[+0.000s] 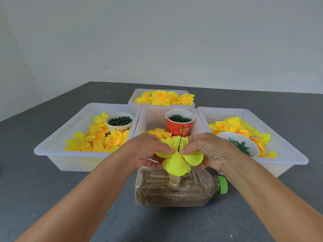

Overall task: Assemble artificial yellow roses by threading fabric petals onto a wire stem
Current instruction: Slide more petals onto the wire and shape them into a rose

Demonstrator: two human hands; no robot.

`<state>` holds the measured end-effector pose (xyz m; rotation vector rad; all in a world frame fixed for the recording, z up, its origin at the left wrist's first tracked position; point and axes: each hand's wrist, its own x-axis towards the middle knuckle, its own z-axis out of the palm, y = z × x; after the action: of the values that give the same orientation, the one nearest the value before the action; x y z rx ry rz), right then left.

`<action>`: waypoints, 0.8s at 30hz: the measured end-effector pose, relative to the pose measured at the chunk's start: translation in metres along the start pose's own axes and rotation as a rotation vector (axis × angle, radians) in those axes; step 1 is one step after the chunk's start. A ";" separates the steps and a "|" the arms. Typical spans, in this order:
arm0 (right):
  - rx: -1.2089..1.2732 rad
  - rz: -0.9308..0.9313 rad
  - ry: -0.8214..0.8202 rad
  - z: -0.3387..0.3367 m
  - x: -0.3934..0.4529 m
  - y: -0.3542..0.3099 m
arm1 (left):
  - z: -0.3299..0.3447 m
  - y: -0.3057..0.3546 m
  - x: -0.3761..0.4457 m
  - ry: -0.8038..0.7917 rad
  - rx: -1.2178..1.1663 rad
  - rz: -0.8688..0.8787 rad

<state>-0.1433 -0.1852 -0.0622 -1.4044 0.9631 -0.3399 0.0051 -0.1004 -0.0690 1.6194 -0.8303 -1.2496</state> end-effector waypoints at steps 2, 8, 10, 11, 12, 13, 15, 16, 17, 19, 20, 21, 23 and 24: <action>0.005 0.015 -0.003 0.000 0.002 0.001 | 0.001 0.001 0.000 0.013 0.016 0.000; 0.031 0.025 -0.006 -0.002 0.003 0.003 | 0.004 0.003 -0.006 0.111 0.172 0.190; 0.032 0.025 -0.004 -0.002 0.002 0.003 | 0.005 0.003 -0.009 0.143 0.210 0.327; 0.033 0.027 -0.007 -0.002 0.002 0.003 | 0.005 0.002 -0.010 0.131 0.215 0.364; 0.033 0.028 -0.009 -0.001 0.002 0.002 | 0.006 0.001 -0.011 0.110 0.218 0.375; 0.034 0.029 -0.008 -0.001 0.002 0.002 | 0.006 0.001 -0.012 0.090 0.222 0.371; 0.037 0.033 0.002 -0.001 0.002 0.003 | 0.009 0.000 -0.013 0.070 0.235 0.371; 0.038 0.037 0.007 -0.001 0.002 0.003 | 0.010 -0.001 -0.012 0.074 0.233 0.378; 0.039 0.040 0.008 -0.002 0.002 0.003 | 0.011 -0.001 -0.012 0.080 0.227 0.384; 0.037 0.047 -0.005 -0.003 0.002 0.004 | 0.012 -0.002 -0.009 0.079 0.218 0.392; 0.037 0.052 -0.015 -0.004 0.002 0.004 | 0.012 -0.002 -0.008 0.073 0.209 0.389; 0.041 0.058 -0.027 -0.004 0.001 0.005 | 0.012 -0.002 -0.007 0.069 0.196 0.382; 0.056 0.070 -0.048 -0.006 0.002 0.006 | 0.011 -0.002 -0.006 0.065 0.181 0.367; 0.061 0.074 -0.055 -0.006 0.002 0.007 | 0.011 -0.001 -0.005 0.062 0.182 0.357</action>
<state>-0.1488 -0.1896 -0.0687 -1.3130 0.9496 -0.2717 -0.0073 -0.0982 -0.0693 1.5563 -1.1619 -0.8890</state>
